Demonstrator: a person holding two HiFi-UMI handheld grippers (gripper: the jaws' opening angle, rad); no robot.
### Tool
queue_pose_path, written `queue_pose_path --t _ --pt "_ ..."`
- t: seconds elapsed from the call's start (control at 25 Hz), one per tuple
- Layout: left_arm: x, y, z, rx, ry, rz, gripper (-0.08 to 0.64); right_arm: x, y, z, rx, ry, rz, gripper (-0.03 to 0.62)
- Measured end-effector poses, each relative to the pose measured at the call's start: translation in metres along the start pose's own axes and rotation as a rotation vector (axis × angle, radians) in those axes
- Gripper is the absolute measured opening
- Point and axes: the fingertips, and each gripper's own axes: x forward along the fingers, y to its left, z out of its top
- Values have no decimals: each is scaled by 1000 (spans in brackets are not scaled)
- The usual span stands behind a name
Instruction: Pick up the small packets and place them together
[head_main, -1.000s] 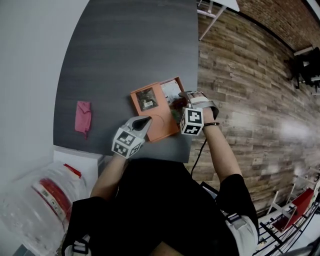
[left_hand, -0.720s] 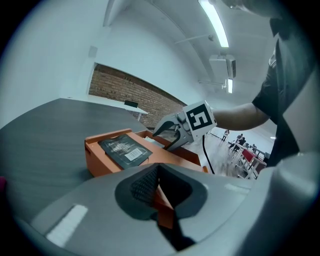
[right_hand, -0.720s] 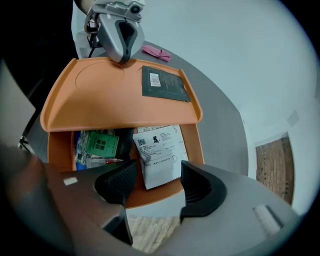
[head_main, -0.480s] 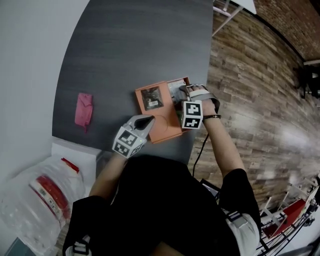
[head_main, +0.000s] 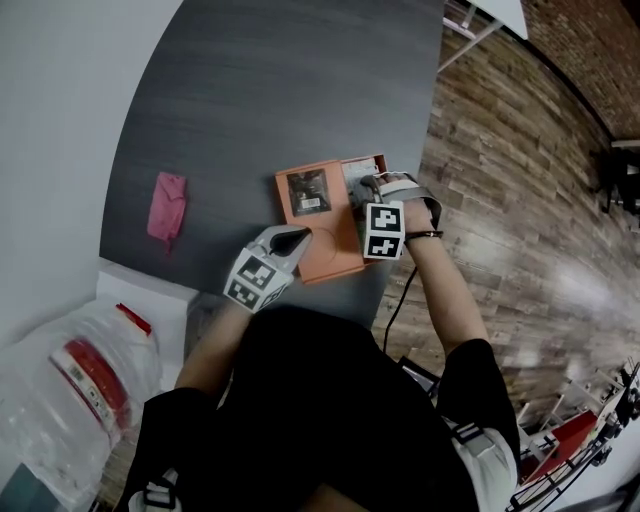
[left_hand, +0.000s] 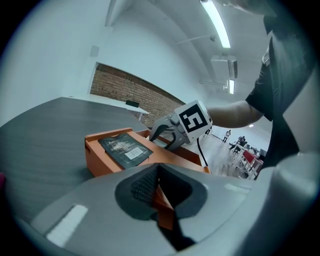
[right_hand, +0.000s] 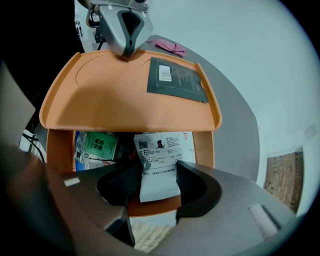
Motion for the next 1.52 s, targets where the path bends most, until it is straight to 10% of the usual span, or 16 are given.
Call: queue_pose_path --t 0.72,1.52 --pt "4 4 2 14 -8 -15 -2 -43 -14 -43 26 169 -160 224" --pt "-38 11 8 25 -69 44 -2 -78 38 75 72 -85 -116 218"
